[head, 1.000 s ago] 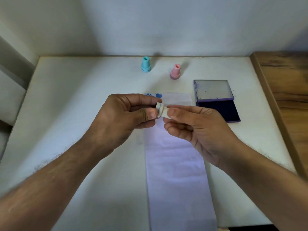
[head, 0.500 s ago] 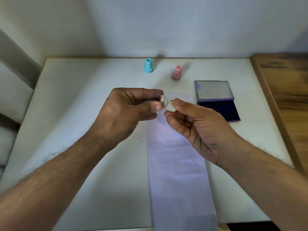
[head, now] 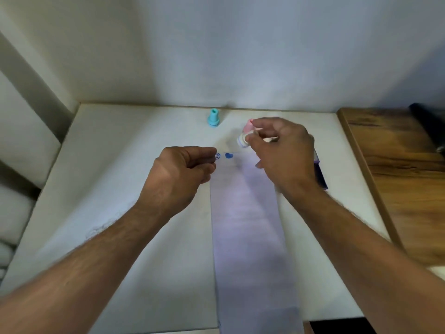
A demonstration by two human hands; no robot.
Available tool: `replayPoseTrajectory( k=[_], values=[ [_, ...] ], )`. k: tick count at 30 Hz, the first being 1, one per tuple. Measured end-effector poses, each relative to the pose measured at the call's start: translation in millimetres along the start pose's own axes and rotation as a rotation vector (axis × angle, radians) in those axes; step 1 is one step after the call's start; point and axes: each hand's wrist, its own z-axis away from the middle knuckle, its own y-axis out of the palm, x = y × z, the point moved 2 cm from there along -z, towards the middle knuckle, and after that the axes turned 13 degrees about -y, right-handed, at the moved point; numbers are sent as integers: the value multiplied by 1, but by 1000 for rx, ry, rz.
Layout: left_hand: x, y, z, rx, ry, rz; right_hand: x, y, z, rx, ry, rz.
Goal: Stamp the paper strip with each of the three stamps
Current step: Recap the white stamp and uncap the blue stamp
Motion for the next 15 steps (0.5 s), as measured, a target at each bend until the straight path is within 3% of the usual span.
replayPoseTrajectory(
  k=[3, 15],
  values=[
    [-2, -1, 0, 1, 1, -10, 3, 11, -20, 41, -118, 197],
    [-4, -5, -5, -15, 3, 0, -6, 50, -50, 91, -166, 366]
  ],
)
